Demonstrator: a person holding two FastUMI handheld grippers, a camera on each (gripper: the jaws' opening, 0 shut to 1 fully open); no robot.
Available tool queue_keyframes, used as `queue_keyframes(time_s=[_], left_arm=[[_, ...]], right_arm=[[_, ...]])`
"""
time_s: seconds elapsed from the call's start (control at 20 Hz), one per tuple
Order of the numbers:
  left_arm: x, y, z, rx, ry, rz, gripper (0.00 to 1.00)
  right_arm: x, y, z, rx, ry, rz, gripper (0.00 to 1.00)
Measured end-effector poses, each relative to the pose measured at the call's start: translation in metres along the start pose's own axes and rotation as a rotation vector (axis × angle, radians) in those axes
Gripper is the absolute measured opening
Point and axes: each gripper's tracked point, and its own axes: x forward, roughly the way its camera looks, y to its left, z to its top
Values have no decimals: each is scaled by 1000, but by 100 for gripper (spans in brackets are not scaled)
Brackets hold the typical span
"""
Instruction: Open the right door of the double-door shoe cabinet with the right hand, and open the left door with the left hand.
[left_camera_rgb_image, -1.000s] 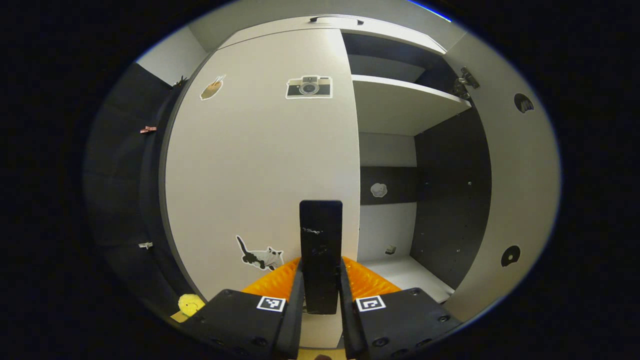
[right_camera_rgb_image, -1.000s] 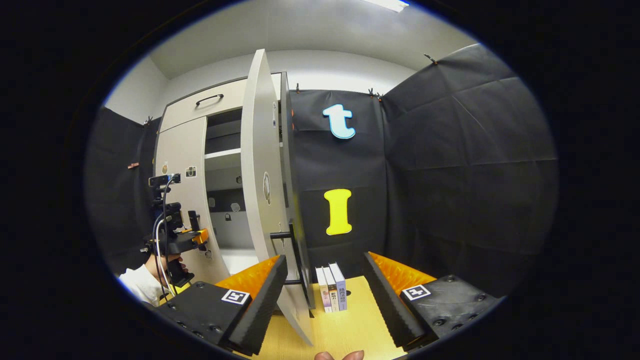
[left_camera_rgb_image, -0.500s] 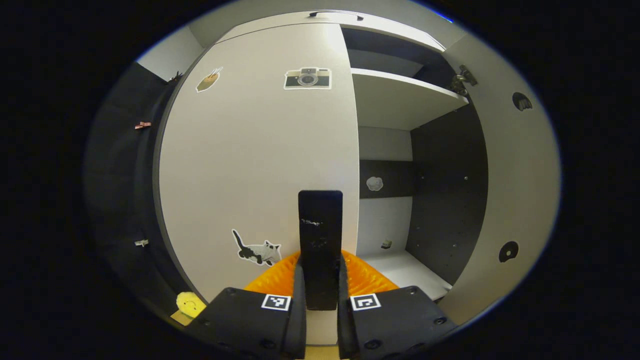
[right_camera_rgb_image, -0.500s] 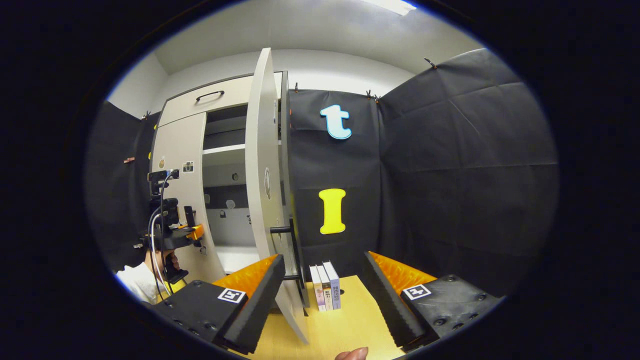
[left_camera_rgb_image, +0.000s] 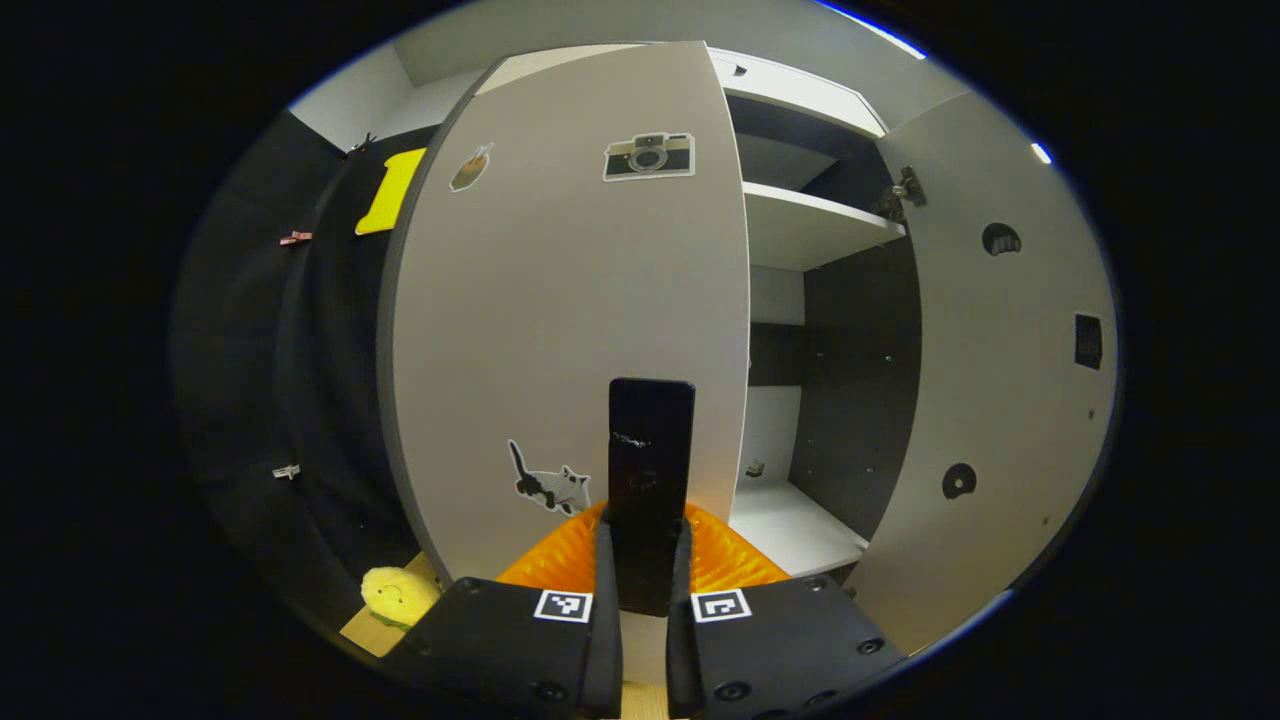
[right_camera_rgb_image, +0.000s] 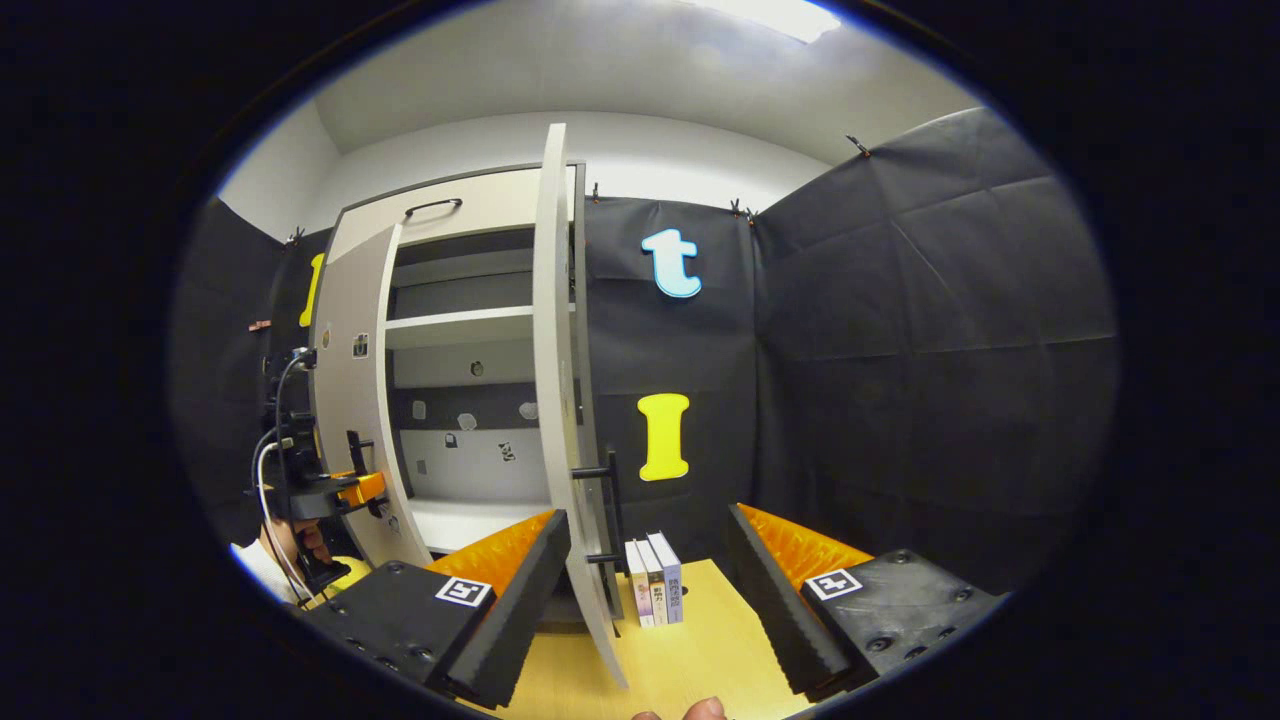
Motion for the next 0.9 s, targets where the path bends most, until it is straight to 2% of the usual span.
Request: queue_keyframes(time_s=[0.25,0.35,0.4,0.9], left_arm=[[-46,27,-4,-11,10,-26,23],[-58,37,-4,-12,12,-30,18],[-64,41,-5,-12,13,-31,20],[-109,107,-7,-41,25,-38,17]], right_arm=[[-14,38,-6,-36,8,46,98],[-22,52,-8,-44,9,55,98],[-24,59,-9,-43,11,60,98],[-36,124,-27,-25,34,112,98]])
